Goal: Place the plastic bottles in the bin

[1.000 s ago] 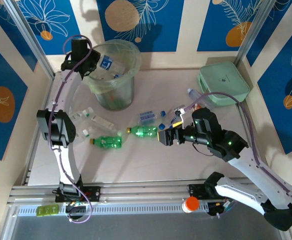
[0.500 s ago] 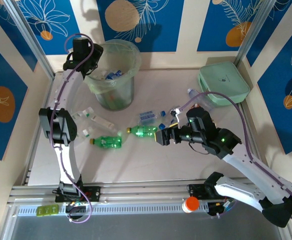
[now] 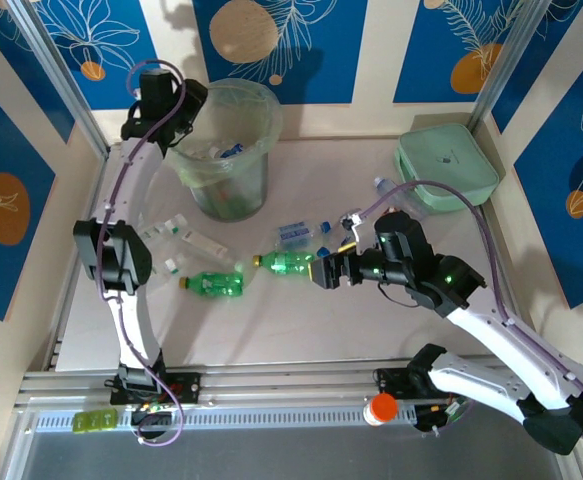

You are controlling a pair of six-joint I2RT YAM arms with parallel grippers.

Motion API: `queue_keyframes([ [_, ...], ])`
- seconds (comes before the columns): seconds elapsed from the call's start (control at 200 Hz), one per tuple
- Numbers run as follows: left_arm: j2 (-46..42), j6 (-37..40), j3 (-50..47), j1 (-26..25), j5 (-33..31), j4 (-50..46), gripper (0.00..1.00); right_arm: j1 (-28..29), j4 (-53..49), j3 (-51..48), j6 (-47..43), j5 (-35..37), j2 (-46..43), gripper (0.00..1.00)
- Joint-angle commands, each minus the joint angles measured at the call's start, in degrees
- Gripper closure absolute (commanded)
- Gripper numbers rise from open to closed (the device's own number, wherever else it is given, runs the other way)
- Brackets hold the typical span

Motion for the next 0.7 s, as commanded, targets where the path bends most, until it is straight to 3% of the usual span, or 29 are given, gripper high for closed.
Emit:
queue_keyframes([
  [0.0,-8.46,2.19,-0.06,-0.81,0.68,-1.6,0.36,0.16,-1.95,2.52,-0.92,0.3,-1.57,0.02],
  [0.23,-25.2,0.33,-16.55,-2.55,-6.8,-5.14,0.36,0.6,-1.12,-0.37,0.91,0.99,-6.44,0.02],
  [0.35,-33.66,0.94,-22.63,-5.81,-18.36,-11.84,0.35,0.95,-1.16,-2.3,2.51,2.31,-8.92,0.03],
  [0.54,-44.16,-6.2,-31.02,-6.32,-32.87,-26.33,0.33,1.13,-2.42,-4.69,4.57,4.3,-11.75,0.04],
  [0.63,-46.77,-9.21,-33.91,-5.06,-35.74,-31.93,0.26,1.13,-3.09,-5.53,5.31,5.39,-12.94,0.04],
  [0.695,-48.19,-10.89,-36.95,-2.64,-33.63,-33.22,0.24,1.13,-3.57,-6.01,5.67,5.64,-13.53,0.04],
])
